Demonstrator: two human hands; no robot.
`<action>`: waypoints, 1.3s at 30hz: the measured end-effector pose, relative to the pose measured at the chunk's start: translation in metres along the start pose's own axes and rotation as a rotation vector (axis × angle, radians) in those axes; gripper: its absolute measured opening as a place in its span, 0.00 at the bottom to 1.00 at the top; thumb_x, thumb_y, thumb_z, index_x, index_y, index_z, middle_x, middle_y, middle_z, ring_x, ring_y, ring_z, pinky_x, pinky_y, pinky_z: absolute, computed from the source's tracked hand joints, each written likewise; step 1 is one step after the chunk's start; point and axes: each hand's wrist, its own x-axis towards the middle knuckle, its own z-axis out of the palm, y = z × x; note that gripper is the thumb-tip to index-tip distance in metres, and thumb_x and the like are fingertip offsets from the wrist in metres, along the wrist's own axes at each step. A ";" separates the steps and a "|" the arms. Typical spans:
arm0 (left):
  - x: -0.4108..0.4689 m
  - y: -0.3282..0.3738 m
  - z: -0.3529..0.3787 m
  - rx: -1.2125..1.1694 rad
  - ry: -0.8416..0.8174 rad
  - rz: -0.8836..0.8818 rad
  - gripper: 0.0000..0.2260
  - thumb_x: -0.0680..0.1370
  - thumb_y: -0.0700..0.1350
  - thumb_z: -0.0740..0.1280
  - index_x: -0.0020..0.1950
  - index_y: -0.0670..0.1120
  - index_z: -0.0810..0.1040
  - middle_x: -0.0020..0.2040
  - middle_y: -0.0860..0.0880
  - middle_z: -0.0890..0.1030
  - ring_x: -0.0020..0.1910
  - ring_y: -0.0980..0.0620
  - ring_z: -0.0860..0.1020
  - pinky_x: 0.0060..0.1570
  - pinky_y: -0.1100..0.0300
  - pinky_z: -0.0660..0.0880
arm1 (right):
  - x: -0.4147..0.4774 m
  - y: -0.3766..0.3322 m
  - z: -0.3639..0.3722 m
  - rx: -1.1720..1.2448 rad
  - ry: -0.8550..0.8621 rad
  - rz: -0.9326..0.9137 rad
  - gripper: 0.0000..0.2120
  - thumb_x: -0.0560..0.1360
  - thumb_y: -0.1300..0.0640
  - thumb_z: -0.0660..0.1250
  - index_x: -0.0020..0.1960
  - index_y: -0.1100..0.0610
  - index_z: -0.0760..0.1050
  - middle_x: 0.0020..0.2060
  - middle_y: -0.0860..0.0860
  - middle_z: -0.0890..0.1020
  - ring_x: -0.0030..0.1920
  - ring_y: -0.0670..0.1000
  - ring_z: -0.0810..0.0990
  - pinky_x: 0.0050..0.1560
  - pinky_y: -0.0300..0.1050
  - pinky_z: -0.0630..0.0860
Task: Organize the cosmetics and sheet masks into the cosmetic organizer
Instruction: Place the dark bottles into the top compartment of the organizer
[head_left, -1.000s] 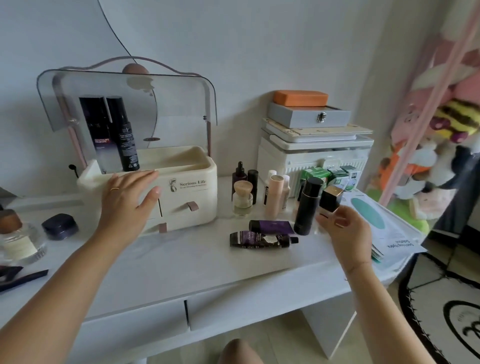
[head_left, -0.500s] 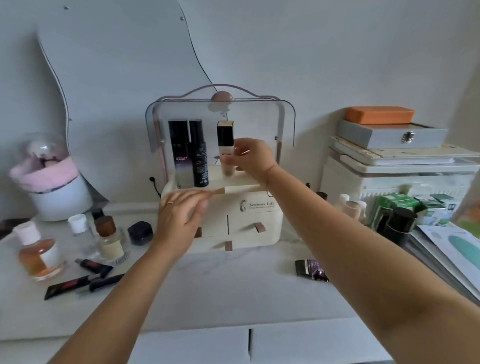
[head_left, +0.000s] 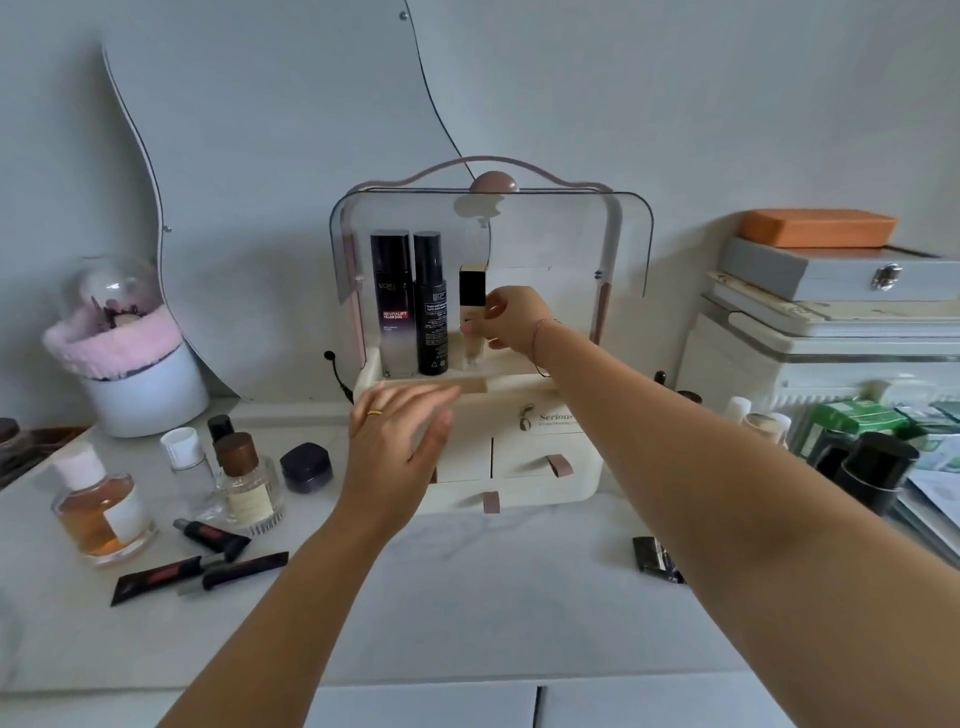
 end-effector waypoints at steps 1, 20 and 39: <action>0.000 0.000 0.000 -0.001 0.001 -0.003 0.18 0.80 0.55 0.52 0.61 0.52 0.78 0.58 0.61 0.77 0.59 0.68 0.67 0.66 0.63 0.51 | 0.001 0.001 0.000 0.000 -0.002 0.002 0.18 0.69 0.55 0.75 0.55 0.60 0.76 0.47 0.53 0.79 0.39 0.54 0.81 0.51 0.50 0.80; 0.000 0.001 0.001 0.001 -0.005 -0.004 0.18 0.80 0.55 0.53 0.62 0.53 0.77 0.58 0.62 0.75 0.61 0.65 0.68 0.68 0.63 0.48 | -0.003 0.019 -0.020 -0.005 -0.007 0.006 0.16 0.70 0.59 0.73 0.57 0.58 0.78 0.43 0.51 0.80 0.43 0.50 0.79 0.53 0.46 0.78; 0.001 -0.001 0.004 0.082 0.008 0.028 0.17 0.79 0.52 0.55 0.60 0.50 0.78 0.57 0.51 0.81 0.58 0.49 0.74 0.63 0.58 0.54 | -0.246 0.108 -0.100 0.109 1.069 -0.094 0.12 0.70 0.55 0.73 0.52 0.53 0.76 0.44 0.47 0.80 0.43 0.46 0.79 0.49 0.41 0.79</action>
